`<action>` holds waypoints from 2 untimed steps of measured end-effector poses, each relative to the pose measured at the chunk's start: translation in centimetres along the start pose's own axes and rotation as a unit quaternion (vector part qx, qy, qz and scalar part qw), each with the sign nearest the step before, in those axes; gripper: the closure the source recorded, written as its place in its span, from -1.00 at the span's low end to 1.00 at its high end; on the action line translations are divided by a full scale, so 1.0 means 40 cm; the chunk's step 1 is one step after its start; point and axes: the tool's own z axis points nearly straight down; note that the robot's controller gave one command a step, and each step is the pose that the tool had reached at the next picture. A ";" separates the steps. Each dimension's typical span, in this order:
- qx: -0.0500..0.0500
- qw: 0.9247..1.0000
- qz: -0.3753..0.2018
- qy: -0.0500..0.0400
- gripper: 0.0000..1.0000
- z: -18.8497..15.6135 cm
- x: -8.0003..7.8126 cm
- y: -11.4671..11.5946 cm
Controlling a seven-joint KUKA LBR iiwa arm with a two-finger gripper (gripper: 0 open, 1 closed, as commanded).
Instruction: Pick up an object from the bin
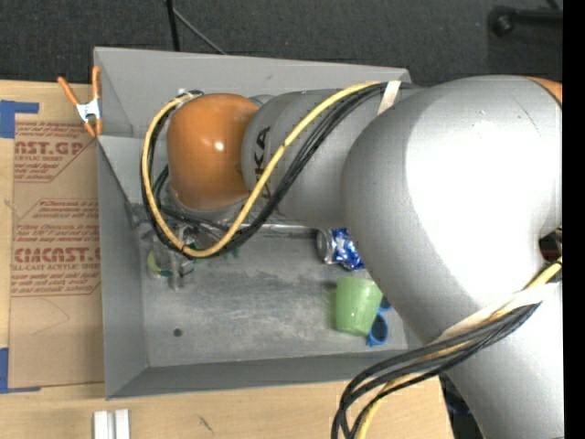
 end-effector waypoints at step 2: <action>0.001 1.000 0.000 0.001 1.00 -0.281 -0.010 0.002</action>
Offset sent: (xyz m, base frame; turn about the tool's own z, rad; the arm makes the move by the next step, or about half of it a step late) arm -0.0001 -0.0001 0.0923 0.0000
